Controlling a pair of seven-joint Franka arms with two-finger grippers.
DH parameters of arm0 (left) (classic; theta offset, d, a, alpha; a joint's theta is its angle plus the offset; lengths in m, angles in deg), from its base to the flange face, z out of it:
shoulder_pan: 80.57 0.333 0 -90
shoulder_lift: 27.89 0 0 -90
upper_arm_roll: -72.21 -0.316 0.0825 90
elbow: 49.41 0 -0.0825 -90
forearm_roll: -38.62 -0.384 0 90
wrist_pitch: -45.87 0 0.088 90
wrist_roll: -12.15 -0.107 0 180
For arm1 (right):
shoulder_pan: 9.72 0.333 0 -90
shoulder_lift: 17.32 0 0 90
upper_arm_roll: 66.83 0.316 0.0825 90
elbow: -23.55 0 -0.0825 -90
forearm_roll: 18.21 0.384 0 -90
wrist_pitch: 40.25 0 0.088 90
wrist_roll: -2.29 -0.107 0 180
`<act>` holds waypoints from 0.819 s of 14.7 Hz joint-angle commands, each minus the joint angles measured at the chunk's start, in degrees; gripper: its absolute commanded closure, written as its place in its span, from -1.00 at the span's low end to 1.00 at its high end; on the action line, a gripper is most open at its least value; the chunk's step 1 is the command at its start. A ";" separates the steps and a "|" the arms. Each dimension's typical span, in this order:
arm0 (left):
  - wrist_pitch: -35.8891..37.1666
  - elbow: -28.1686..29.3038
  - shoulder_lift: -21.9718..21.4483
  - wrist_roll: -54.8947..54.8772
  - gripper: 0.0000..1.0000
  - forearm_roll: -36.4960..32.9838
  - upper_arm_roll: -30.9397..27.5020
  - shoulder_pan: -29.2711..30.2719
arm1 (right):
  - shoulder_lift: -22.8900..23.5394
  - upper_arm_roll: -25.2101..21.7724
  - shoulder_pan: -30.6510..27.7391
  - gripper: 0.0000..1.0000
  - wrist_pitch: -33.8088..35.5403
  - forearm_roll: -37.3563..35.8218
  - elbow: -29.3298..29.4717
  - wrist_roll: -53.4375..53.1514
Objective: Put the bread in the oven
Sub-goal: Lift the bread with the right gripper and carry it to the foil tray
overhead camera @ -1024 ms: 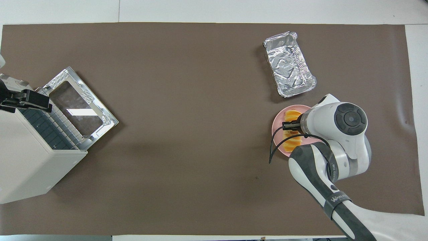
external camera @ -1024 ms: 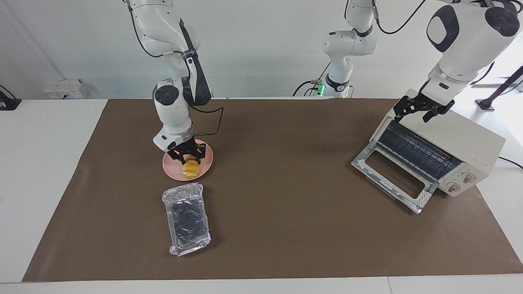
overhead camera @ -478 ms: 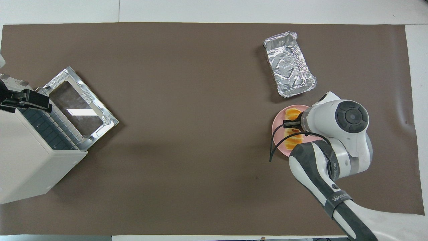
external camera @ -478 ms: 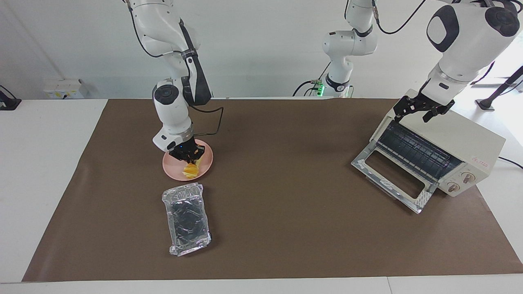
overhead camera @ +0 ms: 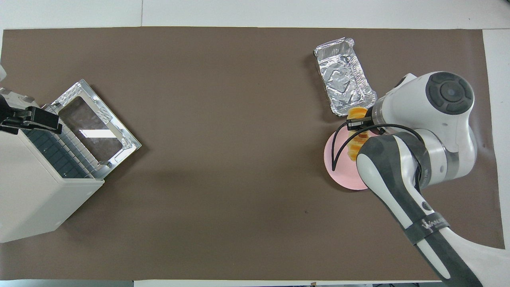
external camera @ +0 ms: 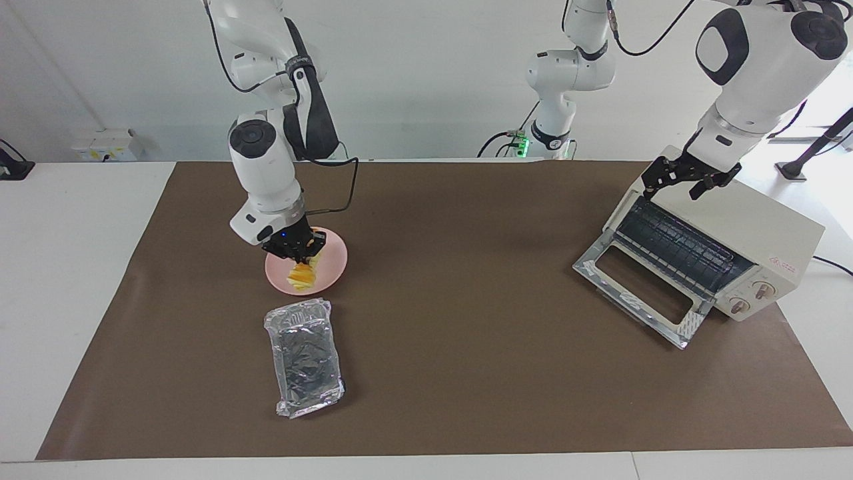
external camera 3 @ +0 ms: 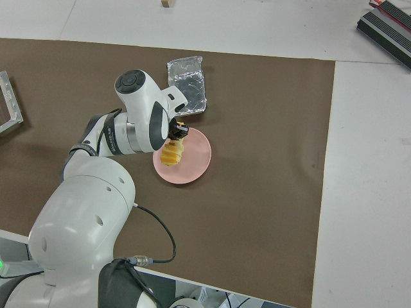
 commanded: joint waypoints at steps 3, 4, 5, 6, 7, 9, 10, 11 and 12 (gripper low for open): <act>0.34 1.09 -1.31 -0.40 -1.00 0.73 -0.07 0.15 | 8.32 0.35 -3.20 1.00 3.66 4.78 15.30 11.64; 0.34 1.09 -1.31 -0.40 -1.00 0.73 -0.07 0.15 | 10.60 0.35 -3.20 1.00 3.84 5.32 18.19 12.26; 0.34 1.09 -1.31 -0.40 -1.00 0.73 -0.07 0.15 | 13.32 0.35 -3.29 1.00 5.15 5.06 21.70 12.27; 0.34 1.09 -1.31 -0.40 -1.00 0.73 -0.07 0.15 | 16.91 0.35 -3.29 1.00 7.77 4.71 26.18 12.27; 0.25 1.09 -1.31 -0.40 -1.00 0.73 -0.07 0.15 | 21.12 0.44 -2.94 1.00 10.67 4.53 32.49 12.36; 0.34 1.09 -1.31 -0.40 -1.00 0.73 -0.07 0.15 | 28.08 0.35 -2.50 1.00 13.24 4.18 41.66 14.80; 0.34 1.17 -1.31 -0.40 -1.00 0.73 -0.07 0.15 | 29.94 0.35 -2.50 1.00 12.81 4.09 42.82 15.69; 0.25 1.09 -1.31 -0.40 -1.00 0.73 -0.07 0.15 | 31.43 0.35 -2.41 1.00 12.20 3.74 43.88 16.83; 0.34 1.09 -1.31 -0.40 -1.00 0.73 -0.07 0.15 | 32.06 0.44 -2.24 1.00 10.80 2.70 43.89 18.06</act>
